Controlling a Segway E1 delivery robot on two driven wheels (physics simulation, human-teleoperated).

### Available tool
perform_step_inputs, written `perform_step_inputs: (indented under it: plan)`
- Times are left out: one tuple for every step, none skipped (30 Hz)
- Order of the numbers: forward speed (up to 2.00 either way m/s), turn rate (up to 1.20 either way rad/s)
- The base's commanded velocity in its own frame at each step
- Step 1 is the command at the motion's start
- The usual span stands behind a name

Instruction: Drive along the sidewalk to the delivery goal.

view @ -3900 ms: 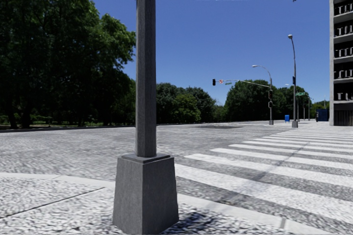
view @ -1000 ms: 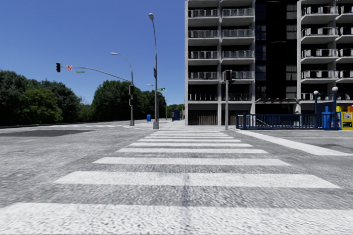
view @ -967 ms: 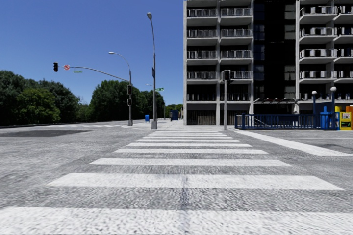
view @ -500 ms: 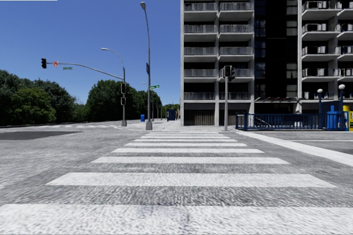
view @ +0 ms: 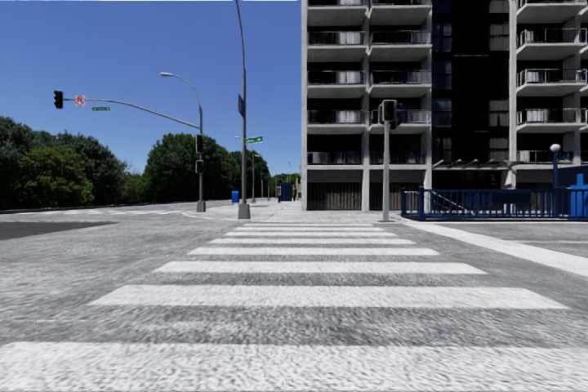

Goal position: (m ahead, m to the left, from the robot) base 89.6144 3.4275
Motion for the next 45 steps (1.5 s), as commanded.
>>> perform_step_inputs:
  plan:
    - [2.0,0.0]
    - [2.0,0.0]
    - [2.0,0.0]
    - [2.0,0.0]
    - [2.0,0.0]
    - [2.0,0.0]
    - [2.0,0.0]
    - [2.0,0.0]
    - [2.0,0.0]
    - [2.0,0.0]
    - [2.0,0.0]
    - [2.0,0.0]
    - [2.0,0.0]
    - [2.0,0.0]
    - [2.0,0.0]
    - [2.0,0.0]
    - [2.0,0.0]
    - [2.0,0.0]
    - [2.0,0.0]
    - [2.0,0.0]
    - [2.0,0.0]
    - [2.0,0.0]
    - [2.0,0.0]
    - [2.0,0.0]
    - [2.0,0.0]
    - [2.0,0.0]
    - [2.0,0.0]
    - [2.0,0.0]
    - [2.0,0.0]
    - [2.0,0.0]
    - [2.0,0.0]
    - [2.0,0.0]
    - [2.0,0.0]
    - [2.0,0.0]
    - [2.0,0.0]
    - [2.0,0.0]
    - [2.0,0.0]
    - [2.0,0.0]
    - [2.0,0.0]
    - [2.0,0.0]
    - [2.0,0.0]
    - [2.0,0.0]
    - [2.0,0.0]
    - [2.0,0.0]
    - [2.0,0.0]
